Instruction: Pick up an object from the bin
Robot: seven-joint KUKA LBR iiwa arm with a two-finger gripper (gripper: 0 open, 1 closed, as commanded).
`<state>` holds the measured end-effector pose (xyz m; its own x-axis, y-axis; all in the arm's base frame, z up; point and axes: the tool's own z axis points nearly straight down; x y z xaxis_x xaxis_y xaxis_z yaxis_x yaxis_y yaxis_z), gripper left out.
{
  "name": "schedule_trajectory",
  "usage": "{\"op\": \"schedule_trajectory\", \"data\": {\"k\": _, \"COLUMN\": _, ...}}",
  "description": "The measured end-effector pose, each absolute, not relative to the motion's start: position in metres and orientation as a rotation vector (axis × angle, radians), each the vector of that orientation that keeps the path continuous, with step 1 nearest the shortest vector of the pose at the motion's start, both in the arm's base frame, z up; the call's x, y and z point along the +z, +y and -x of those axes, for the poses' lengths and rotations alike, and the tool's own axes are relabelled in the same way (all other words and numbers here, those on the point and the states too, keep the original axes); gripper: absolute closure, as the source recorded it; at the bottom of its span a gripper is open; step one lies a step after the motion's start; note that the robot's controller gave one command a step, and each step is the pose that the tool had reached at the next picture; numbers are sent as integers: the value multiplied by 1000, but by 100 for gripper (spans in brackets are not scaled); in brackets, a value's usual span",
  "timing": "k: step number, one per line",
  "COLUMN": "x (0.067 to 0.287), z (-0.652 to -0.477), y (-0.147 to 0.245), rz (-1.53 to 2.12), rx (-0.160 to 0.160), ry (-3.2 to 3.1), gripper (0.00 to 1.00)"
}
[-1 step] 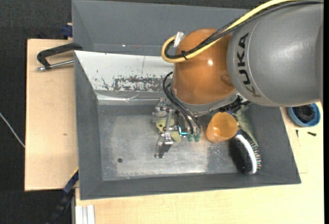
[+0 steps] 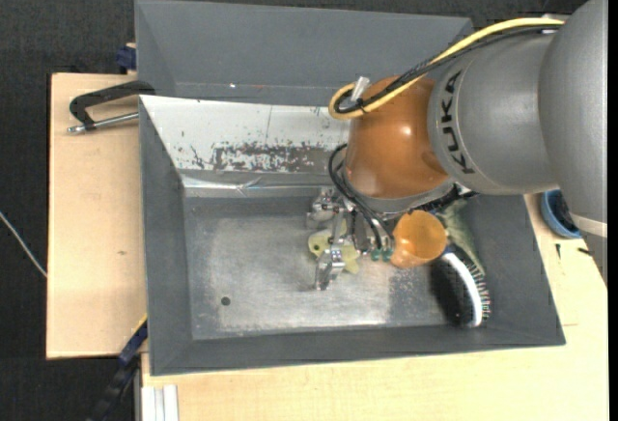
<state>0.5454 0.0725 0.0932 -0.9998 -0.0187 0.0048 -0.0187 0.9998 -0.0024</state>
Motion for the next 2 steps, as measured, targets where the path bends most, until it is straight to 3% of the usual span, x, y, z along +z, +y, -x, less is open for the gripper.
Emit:
{"op": "schedule_trajectory", "data": {"k": 1, "x": 73, "z": -556, "y": 24, "rz": -427, "rx": -4, "ry": -3118, "gripper": 0}}
{"op": "schedule_trajectory", "data": {"k": 2, "x": 74, "z": -558, "y": 24, "rz": -425, "rx": -3, "ry": -3126, "gripper": 100}}
